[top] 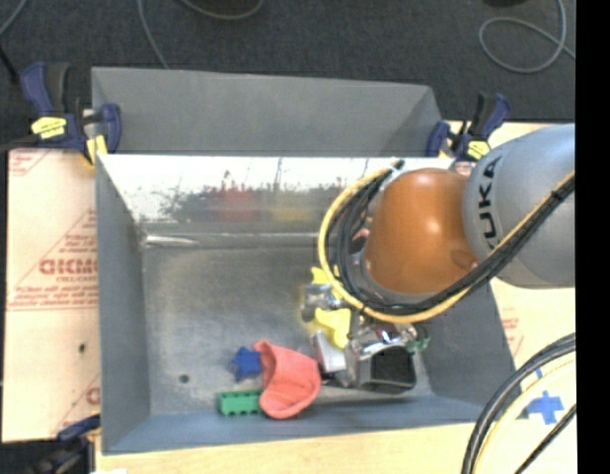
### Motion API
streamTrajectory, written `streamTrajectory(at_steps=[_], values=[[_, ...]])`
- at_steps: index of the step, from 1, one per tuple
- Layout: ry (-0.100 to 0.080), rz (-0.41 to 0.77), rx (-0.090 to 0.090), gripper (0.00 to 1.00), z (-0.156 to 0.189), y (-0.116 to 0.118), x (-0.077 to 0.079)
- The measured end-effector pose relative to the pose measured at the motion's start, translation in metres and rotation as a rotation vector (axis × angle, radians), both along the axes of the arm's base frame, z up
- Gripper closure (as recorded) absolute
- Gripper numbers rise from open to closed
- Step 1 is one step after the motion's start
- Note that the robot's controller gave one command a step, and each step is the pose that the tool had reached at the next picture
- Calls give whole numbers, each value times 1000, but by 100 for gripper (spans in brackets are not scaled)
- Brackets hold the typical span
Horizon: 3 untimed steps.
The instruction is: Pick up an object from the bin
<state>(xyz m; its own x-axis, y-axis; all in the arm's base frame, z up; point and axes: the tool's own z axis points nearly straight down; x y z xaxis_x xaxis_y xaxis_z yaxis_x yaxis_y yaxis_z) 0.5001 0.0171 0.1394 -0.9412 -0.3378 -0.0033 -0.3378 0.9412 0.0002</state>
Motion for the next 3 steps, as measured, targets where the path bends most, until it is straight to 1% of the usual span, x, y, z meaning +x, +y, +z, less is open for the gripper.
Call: streamTrajectory(at_steps=[1, 2, 3], values=[[1, -153, 0, 0, -13, -20, -8], [1, 199, -2, 0, -28, -20, -2], [-1, 343, -1, 0, -41, -23, -6]])
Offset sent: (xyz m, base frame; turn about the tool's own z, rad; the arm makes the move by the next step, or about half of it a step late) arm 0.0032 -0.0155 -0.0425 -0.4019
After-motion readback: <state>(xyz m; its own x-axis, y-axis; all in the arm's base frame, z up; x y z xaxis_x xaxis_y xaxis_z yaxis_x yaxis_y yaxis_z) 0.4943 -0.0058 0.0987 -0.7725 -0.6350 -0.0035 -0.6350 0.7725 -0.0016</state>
